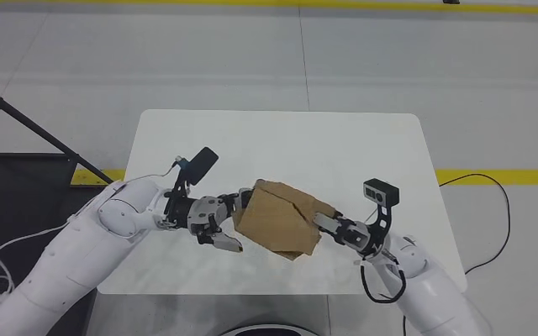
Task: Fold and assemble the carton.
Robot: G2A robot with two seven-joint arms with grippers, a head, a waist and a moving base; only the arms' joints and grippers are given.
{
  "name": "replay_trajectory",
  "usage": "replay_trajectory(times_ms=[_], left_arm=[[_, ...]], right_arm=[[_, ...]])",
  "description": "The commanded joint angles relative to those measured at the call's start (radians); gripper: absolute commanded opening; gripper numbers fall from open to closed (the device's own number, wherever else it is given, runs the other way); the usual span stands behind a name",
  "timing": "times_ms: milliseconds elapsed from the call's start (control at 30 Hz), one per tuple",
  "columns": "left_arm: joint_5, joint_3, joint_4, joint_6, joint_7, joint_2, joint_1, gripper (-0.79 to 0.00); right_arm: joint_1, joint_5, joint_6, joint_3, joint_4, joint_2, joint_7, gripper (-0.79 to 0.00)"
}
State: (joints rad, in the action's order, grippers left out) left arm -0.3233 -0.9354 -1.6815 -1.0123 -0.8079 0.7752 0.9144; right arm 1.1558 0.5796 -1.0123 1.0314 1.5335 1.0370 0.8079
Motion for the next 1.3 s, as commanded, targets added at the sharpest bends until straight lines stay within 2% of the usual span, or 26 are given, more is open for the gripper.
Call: replay_trajectory(times_ms=[0, 567, 1000, 1267], left_arm=[[-0.006, 0.006, 0.004, 0.000, 0.000, -0.001, -0.008, 0.000], [-0.026, -0.057, 0.042, 0.000, 0.000, 0.012, 0.009, 0.000], [-0.020, -0.027, 0.020, 0.000, 0.000, 0.024, -0.005, 0.000], [-0.069, -0.042, 0.016, 0.000, 0.000, 0.025, -0.007, 0.000]], right_arm=[[0.001, 0.001, 0.000, -0.001, -0.003, 0.000, 0.000, -0.785], [-0.008, 0.008, 0.000, -0.040, -0.002, -0.020, 0.000, -0.785], [-0.016, 0.009, 0.000, -0.051, -0.008, -0.032, 0.000, -0.785], [-0.018, 0.013, 0.000, -0.055, -0.017, -0.036, 0.000, -0.785]])
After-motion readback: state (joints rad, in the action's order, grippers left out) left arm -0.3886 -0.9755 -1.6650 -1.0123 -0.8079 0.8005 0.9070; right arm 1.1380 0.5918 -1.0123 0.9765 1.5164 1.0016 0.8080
